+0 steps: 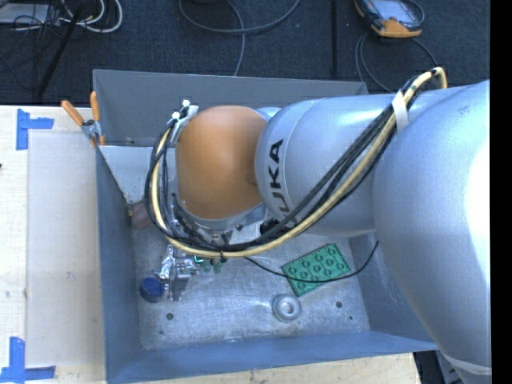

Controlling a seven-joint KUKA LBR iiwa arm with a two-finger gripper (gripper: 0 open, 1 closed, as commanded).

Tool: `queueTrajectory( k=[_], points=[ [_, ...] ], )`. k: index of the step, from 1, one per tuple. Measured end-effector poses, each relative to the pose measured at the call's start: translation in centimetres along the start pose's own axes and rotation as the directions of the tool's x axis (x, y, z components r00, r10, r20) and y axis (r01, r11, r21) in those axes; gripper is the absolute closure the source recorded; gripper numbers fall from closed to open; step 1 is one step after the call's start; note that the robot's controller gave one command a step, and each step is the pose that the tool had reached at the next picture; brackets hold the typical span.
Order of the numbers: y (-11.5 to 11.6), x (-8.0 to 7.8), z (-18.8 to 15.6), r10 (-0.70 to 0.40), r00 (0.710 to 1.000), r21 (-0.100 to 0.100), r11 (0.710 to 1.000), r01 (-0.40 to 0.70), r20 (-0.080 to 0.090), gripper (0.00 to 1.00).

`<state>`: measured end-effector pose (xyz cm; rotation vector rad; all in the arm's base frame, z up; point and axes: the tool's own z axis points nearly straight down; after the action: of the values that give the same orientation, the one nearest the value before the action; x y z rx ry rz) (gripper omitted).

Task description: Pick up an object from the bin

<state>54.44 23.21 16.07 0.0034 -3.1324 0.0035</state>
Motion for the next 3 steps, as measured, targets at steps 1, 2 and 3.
queueTrajectory(
  k=[1,2,3],
  points=[
    [-1.78,-1.31,8.91,0.151,0.988,-0.008,0.989,-0.151,0.015,0.00],
    [-1.63,-1.45,8.55,0.152,0.988,-0.013,0.988,-0.152,0.018,1.00],
    [-1.85,-1.23,8.88,0.155,0.988,-0.006,0.988,-0.155,0.010,0.00]
  ],
)
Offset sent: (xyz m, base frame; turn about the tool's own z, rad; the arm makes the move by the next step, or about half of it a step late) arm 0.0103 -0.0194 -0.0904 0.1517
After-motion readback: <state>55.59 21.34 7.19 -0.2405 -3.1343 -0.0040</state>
